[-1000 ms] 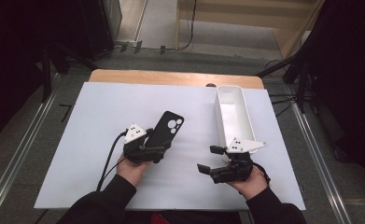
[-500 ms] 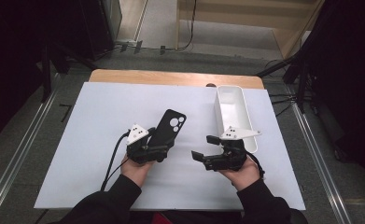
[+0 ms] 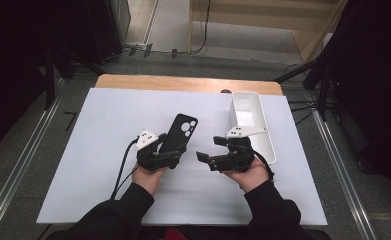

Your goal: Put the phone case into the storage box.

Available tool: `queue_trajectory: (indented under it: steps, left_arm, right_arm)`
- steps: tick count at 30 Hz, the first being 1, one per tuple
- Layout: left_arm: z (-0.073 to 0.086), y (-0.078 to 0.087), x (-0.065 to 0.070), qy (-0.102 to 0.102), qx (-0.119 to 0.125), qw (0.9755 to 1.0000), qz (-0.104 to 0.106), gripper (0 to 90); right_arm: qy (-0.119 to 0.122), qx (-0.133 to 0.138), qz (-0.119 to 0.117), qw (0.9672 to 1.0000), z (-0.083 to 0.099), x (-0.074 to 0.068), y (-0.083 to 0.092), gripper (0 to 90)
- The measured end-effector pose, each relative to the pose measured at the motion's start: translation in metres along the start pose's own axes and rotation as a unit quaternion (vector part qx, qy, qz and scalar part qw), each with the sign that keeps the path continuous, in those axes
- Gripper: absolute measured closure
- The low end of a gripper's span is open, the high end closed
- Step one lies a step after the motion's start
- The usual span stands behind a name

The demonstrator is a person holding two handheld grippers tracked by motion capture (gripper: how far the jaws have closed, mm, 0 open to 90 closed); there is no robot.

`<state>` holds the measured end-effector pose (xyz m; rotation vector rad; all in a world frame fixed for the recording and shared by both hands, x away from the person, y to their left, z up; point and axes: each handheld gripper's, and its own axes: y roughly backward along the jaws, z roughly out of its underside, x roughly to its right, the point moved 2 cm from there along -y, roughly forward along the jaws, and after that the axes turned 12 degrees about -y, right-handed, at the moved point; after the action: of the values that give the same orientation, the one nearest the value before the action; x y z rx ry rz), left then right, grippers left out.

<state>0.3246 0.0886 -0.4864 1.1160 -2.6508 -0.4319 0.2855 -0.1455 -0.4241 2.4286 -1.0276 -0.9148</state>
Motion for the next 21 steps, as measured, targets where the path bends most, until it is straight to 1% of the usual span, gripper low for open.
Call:
queue_trajectory:
  steps: [2,6,9,10,12,13,18,21]
  left_arm:
    - [0.001,-0.001,0.000,-0.001,-0.003,1.0000,-0.003,13.7]
    - [0.003,-0.004,0.002,-0.012,-0.002,0.9999,-0.006,13.7]
    - [0.002,-0.004,0.004,-0.021,0.005,0.9997,-0.007,13.7]
    - [0.002,-0.004,0.005,-0.019,0.009,0.9998,-0.006,13.8]
    - [0.003,-0.004,0.007,-0.027,0.013,0.9995,-0.009,13.7]
    - [0.003,-0.004,0.008,-0.029,0.014,0.9994,-0.010,13.7]
    - [0.004,-0.003,0.013,-0.042,0.020,0.9988,-0.014,13.7]
    - [0.003,-0.002,0.014,-0.039,0.020,0.9989,-0.018,13.7]
  right_arm:
    - [-0.005,0.000,0.002,1.0000,-0.003,0.000,-0.002,14.0]
    - [-0.021,0.004,0.002,0.9998,-0.009,0.003,-0.007,14.1]
    - [-0.028,0.011,0.005,0.9995,-0.013,0.004,-0.010,14.1]
    - [-0.028,0.013,0.008,0.9995,-0.015,0.005,-0.011,14.1]
    - [-0.030,0.013,0.011,0.9994,-0.018,0.006,-0.012,14.1]
    - [-0.036,0.016,0.011,0.9991,-0.019,0.007,-0.014,14.1]
    - [-0.046,0.012,0.016,0.9987,-0.025,0.012,-0.019,14.1]
    - [-0.048,0.012,0.021,0.9985,-0.027,0.014,-0.022,14.1]
